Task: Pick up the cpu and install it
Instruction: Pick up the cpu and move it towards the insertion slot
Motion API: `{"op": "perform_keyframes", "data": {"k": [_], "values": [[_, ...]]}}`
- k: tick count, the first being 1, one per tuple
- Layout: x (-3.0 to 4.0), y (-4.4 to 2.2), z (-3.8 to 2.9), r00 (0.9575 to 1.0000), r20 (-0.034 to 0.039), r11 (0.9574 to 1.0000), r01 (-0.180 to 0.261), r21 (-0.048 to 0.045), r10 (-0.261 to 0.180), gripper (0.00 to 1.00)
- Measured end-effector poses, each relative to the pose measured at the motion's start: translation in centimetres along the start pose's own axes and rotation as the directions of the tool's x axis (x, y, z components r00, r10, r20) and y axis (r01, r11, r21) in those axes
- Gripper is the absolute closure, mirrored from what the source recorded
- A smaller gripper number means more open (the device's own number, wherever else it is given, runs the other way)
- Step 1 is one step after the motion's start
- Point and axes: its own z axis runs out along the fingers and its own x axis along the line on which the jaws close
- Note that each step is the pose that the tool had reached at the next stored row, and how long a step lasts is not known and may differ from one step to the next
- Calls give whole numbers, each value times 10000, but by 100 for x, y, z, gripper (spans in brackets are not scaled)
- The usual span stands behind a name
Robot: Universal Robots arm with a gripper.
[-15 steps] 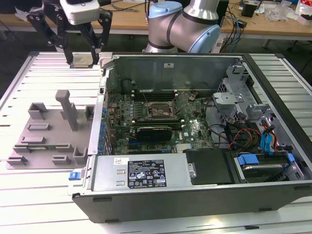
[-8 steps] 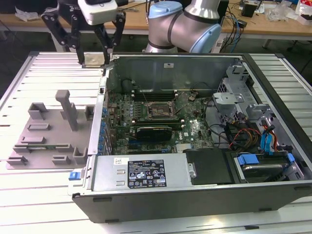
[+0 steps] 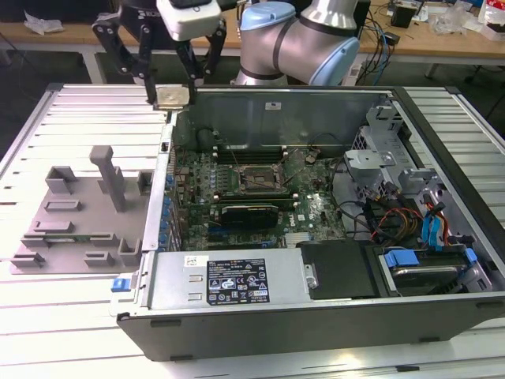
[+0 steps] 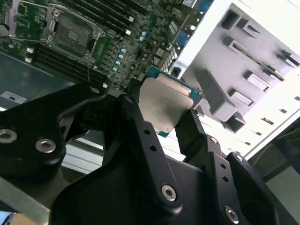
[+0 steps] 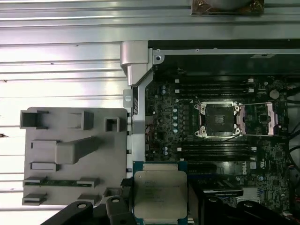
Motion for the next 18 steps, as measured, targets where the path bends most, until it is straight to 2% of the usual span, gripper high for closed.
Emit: {"op": "perform_keyframes", "data": {"k": [2,6,9,11,18], "values": [[-48,1,0,10000,0,10000,0,0,0,45],[-219,4,-2,10000,0,10000,0,0,0,45],[-291,6,-2,10000,0,10000,1,0,-1,45],[-395,8,-3,10000,0,10000,1,1,-1,45],[-609,12,-5,10000,-1,10000,0,1,0,45]]}}
